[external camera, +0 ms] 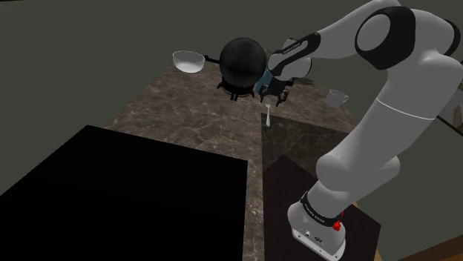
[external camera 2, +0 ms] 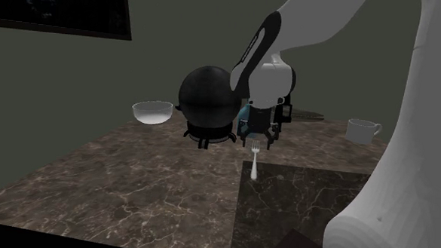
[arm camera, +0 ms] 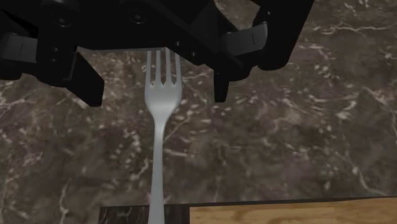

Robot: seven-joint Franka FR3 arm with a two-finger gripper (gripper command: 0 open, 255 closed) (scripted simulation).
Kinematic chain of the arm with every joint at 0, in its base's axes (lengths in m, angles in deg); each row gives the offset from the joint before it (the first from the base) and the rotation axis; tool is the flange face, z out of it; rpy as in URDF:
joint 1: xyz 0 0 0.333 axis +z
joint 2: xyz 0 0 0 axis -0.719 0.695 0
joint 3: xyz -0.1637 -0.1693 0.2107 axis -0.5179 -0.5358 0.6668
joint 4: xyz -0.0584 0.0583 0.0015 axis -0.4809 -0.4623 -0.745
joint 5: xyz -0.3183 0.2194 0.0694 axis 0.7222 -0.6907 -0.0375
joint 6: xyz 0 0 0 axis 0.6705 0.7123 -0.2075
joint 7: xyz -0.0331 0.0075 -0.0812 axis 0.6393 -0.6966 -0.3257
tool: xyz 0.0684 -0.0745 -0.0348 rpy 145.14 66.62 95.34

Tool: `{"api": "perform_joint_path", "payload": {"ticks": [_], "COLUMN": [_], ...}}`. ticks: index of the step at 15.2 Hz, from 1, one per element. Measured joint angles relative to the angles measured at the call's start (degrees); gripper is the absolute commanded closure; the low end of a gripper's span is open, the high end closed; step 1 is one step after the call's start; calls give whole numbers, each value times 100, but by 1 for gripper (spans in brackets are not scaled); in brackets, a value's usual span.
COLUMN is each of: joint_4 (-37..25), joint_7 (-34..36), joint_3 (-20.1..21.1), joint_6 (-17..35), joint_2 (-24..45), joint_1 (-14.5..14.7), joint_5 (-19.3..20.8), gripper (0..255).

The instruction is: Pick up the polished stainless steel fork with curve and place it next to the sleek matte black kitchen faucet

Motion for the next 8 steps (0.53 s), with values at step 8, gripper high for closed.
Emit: {"api": "perform_joint_path", "payload": {"ticks": [8], "joint_4": [-209], "joint_7": [47], "joint_3": [-3], "joint_6": [-638], "joint_2": [-438], "joint_1": [12], "joint_5": [61], "gripper": [0]}}
